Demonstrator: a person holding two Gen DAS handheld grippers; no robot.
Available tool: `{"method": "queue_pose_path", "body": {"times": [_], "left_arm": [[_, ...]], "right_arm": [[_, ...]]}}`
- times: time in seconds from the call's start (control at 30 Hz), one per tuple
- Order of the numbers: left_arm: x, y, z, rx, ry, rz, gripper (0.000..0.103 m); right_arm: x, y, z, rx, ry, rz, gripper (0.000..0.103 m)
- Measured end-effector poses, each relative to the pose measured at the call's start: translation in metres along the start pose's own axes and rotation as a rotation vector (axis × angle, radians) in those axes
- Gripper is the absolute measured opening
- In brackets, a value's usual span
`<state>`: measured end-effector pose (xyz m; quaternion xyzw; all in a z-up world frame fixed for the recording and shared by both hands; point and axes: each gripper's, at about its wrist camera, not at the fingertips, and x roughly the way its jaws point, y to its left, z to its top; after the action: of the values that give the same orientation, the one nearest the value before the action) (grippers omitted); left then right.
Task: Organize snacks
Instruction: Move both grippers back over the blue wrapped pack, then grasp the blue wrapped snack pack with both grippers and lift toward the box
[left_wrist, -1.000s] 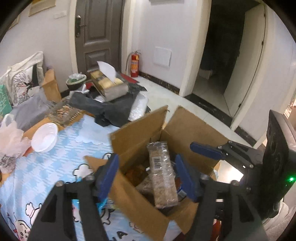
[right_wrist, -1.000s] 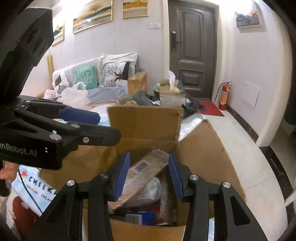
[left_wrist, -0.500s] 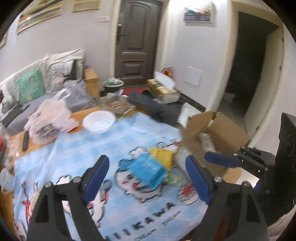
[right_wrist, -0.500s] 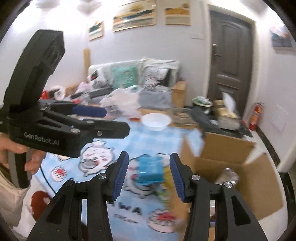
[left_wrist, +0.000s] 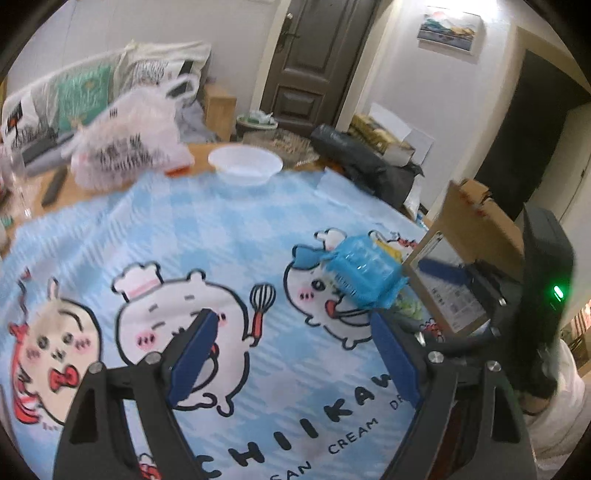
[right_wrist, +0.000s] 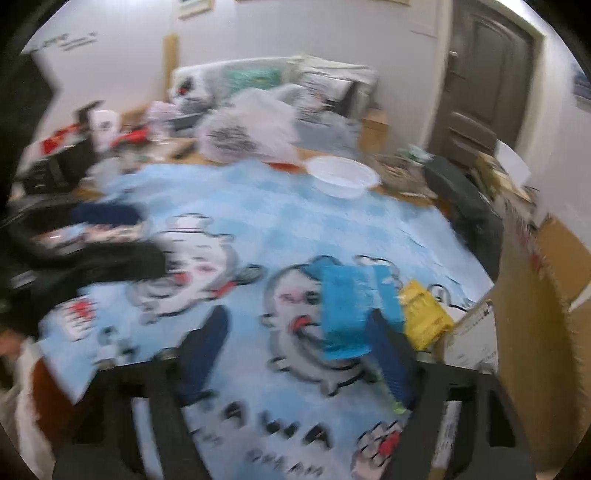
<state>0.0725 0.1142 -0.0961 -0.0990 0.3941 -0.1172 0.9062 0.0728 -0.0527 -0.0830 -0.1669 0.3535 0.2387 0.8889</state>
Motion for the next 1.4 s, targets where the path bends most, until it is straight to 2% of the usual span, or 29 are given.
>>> {"method": "queue_pose_path", "body": {"times": [0.1, 0.4, 0.47, 0.53, 0.63, 0.77, 0.93, 1.0, 1.2, 1.23, 1.27, 1.33, 1.4], "left_arm": [[0.014, 0.005, -0.004, -0.015, 0.025, -0.012, 0.082], [0.035, 0.009, -0.001, -0.021, 0.055, -0.041, 0.082], [0.038, 0.009, -0.001, -0.023, 0.059, -0.044, 0.082], [0.039, 0.01, 0.0, -0.029, 0.061, -0.047, 0.082], [0.036, 0.006, 0.0, -0.03, 0.055, -0.063, 0.082], [0.027, 0.002, 0.003, -0.035, 0.042, -0.093, 0.082], [0.007, 0.0, 0.007, -0.082, 0.001, -0.185, 0.082], [-0.004, -0.001, 0.009, -0.104, -0.02, -0.233, 0.082], [-0.029, -0.017, 0.012, -0.103, -0.058, -0.313, 0.082], [-0.035, -0.02, 0.013, -0.106, -0.066, -0.338, 0.079], [-0.039, -0.022, 0.013, -0.107, -0.073, -0.349, 0.069], [-0.048, -0.032, 0.017, -0.097, -0.082, -0.383, 0.059], [-0.054, -0.043, 0.019, -0.076, -0.095, -0.371, 0.058]], "right_arm": [[0.025, -0.018, 0.0, 0.048, 0.019, -0.068, 0.087], [0.071, -0.047, 0.0, 0.089, 0.083, -0.091, 0.085], [0.072, -0.05, 0.001, 0.101, 0.087, -0.088, 0.08], [0.071, -0.052, 0.0, 0.108, 0.091, -0.05, 0.064], [0.069, -0.045, 0.0, 0.085, 0.098, -0.056, 0.062], [0.056, -0.037, -0.003, 0.097, 0.078, -0.005, 0.061], [0.02, -0.019, 0.003, 0.078, 0.009, 0.101, 0.061], [0.003, -0.01, 0.005, 0.056, -0.031, 0.15, 0.061], [-0.053, 0.011, 0.009, 0.013, -0.165, 0.281, 0.061], [-0.061, 0.012, 0.009, 0.012, -0.187, 0.293, 0.061], [-0.069, 0.013, 0.009, 0.009, -0.21, 0.302, 0.061], [-0.084, 0.015, 0.009, 0.001, -0.243, 0.31, 0.061], [-0.094, 0.014, 0.008, -0.003, -0.262, 0.308, 0.061]]}}
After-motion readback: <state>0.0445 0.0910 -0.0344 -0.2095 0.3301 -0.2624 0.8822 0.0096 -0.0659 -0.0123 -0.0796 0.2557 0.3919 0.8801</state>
